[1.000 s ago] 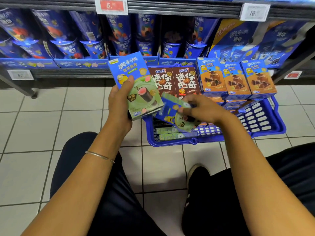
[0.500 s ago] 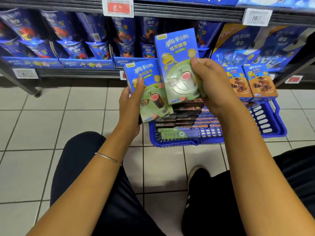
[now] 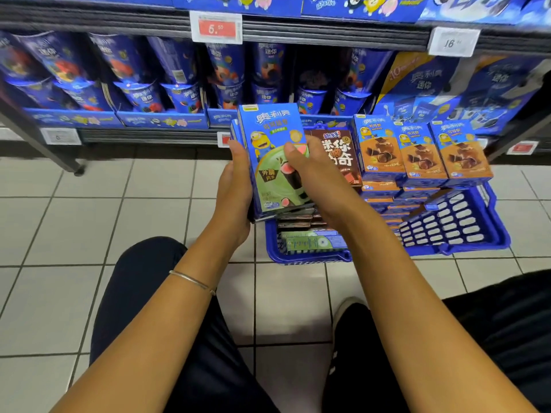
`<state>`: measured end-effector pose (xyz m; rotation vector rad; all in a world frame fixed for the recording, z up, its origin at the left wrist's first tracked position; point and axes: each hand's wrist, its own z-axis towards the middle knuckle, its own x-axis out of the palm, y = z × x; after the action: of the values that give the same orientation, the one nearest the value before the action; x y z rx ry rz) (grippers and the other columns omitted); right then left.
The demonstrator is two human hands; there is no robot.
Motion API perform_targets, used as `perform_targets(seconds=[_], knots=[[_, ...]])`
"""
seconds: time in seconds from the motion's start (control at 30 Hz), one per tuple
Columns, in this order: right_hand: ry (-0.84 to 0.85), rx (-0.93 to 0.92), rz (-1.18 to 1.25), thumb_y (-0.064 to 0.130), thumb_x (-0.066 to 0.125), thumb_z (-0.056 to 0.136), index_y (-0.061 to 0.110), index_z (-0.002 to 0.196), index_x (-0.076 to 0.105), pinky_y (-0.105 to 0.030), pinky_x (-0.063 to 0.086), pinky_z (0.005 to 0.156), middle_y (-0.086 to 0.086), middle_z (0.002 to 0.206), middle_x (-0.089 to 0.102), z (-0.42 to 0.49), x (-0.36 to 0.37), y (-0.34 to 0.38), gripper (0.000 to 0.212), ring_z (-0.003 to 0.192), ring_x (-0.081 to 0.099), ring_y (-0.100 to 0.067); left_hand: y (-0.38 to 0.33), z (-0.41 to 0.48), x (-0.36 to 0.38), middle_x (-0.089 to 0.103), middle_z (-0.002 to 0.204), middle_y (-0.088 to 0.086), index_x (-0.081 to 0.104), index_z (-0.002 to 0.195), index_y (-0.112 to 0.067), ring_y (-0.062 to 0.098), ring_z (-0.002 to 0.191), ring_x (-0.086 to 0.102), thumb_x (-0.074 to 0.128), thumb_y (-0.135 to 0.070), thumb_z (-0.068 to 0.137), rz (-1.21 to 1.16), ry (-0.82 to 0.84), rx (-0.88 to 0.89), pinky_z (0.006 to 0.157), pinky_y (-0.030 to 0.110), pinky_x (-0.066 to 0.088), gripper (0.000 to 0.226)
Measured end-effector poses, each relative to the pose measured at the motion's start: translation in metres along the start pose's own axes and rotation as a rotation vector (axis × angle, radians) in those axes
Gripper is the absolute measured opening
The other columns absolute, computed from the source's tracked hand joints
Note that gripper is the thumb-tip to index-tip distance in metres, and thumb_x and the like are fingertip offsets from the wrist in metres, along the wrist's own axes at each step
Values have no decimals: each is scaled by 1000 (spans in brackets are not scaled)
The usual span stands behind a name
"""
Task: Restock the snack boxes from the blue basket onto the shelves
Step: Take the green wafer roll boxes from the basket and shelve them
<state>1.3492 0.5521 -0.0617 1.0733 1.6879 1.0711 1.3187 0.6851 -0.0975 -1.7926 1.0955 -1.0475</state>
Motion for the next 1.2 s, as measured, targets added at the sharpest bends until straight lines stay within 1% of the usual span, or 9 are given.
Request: perform_targets(seconds=[0.3, 0.47, 0.57, 0.63, 0.77, 0.83, 0.9, 1.0, 1.2], knots=[[-29, -21, 22, 34, 48, 106, 23, 131, 54, -24, 51, 78, 5, 108, 68, -2, -3, 1, 27, 95, 65, -4, -8, 1, -9, 83, 105, -1, 73, 123, -32, 20, 96, 81, 41, -88, 83, 121, 78, -113, 74, 35, 64, 77], [-3, -42, 59, 36, 55, 104, 22, 126, 59, -14, 52, 63, 12, 86, 72, -5, -5, -3, 27, 75, 68, 4, -7, -1, -10, 78, 125, 6, 66, 139, -20, 31, 113, 76, 70, -56, 86, 25, 166, -83, 98, 51, 61, 64], [1, 40, 44, 57, 47, 100, 29, 110, 66, -35, 55, 87, 11, 102, 74, -3, -14, -6, 36, 99, 70, -10, -4, 1, -13, 77, 126, 10, 69, 136, -17, 34, 115, 75, 72, -47, 87, -46, 154, -79, 108, 58, 53, 57], [-43, 121, -66, 55, 41, 103, 26, 97, 69, -39, 48, 87, 14, 87, 75, -1, -25, -13, 41, 93, 67, -13, -2, 2, -17, 78, 124, 9, 72, 130, -19, 34, 112, 76, 70, -48, 88, -38, 139, -77, 109, 60, 52, 51], [108, 250, -543, 30, 50, 103, -6, 101, 66, -36, 49, 80, -22, 92, 71, 0, -43, -50, 40, 83, 64, -30, -1, 2, -22, 79, 121, 6, 74, 121, -25, 31, 110, 77, 67, -48, 93, -33, 133, -69, 108, 60, 53, 37], [221, 326, -714, 29, 57, 100, 2, 81, 64, -30, 45, 67, -11, 75, 63, 0, -43, -64, 34, 75, 57, -26, -3, 0, -23, 80, 121, 6, 73, 125, -24, 30, 109, 77, 67, -49, 90, -33, 122, -81, 104, 55, 57, 43], [319, 382, -828, 32, 62, 98, 8, 98, 69, -34, 51, 82, -9, 97, 70, 4, -41, -76, 25, 94, 62, -26, -4, -2, -22, 79, 122, 6, 70, 132, -20, 30, 110, 77, 68, -49, 88, -34, 136, -88, 99, 50, 59, 53], [467, 444, -878, 39, 64, 97, 15, 137, 56, -37, 44, 103, -6, 135, 58, 0, -34, -88, 47, 121, 55, -26, -3, -5, -23, 79, 122, 7, 68, 136, -18, 31, 111, 77, 68, -49, 87, -33, 136, -102, 100, 53, 58, 58], [554, 396, -880, 33, 59, 101, 20, 138, 57, -28, 34, 90, -4, 136, 57, -3, -31, -95, 40, 103, 46, -13, 0, -8, -22, 80, 120, 5, 71, 127, -22, 31, 110, 77, 69, -49, 87, -14, 128, -114, 106, 58, 56, 48]])
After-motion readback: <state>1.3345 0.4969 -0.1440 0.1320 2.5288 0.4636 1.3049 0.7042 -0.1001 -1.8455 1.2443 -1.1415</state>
